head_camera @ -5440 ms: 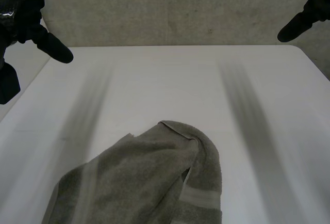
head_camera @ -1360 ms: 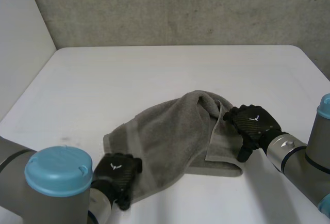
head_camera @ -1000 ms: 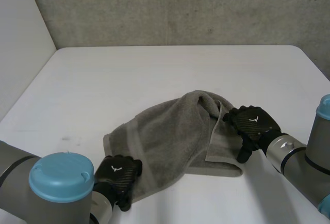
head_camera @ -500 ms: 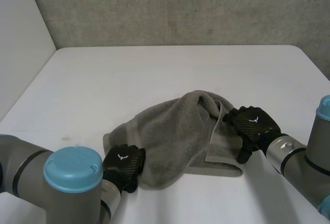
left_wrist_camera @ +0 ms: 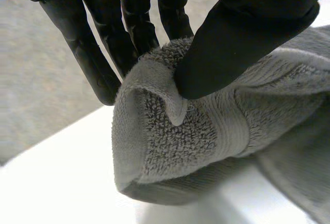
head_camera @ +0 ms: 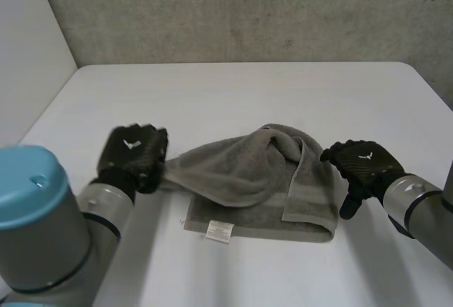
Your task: Fold the towel.
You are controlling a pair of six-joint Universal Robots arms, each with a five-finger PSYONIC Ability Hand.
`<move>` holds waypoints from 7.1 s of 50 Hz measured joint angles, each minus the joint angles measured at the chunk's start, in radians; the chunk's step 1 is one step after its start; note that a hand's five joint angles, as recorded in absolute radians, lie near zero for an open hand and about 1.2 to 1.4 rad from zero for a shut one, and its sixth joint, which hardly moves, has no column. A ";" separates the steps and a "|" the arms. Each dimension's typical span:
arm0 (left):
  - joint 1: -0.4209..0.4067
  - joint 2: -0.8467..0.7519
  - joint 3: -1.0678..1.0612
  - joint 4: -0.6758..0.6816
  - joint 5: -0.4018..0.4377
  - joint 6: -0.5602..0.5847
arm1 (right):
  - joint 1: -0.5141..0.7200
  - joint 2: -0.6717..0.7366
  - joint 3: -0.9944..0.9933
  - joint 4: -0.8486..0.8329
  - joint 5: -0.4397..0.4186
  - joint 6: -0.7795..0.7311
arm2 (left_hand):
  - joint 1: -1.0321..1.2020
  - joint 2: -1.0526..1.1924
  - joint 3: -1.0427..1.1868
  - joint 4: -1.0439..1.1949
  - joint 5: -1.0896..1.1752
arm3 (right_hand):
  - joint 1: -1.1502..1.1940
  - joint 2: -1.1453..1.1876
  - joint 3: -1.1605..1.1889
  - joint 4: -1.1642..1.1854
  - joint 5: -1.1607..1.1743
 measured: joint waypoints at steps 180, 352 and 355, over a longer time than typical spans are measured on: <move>0.290 -0.239 0.235 0.125 0.066 0.003 | -0.199 0.159 0.079 -0.213 -0.229 -0.116 | 0.003 0.002 0.002 0.001 0.003 | 0.233 0.223 0.239 0.220 0.215; 0.344 -0.165 -0.011 0.077 0.212 0.212 | -0.204 0.204 -0.216 0.212 -0.285 -0.357 | 0.003 0.002 0.002 0.001 0.007 | 0.840 0.925 0.977 0.963 0.822; 0.347 -0.148 -0.013 0.040 0.212 0.221 | -0.210 0.198 -0.193 0.211 -0.291 -0.362 | 0.003 0.002 0.002 0.001 0.007 | 0.840 0.925 0.977 0.963 0.822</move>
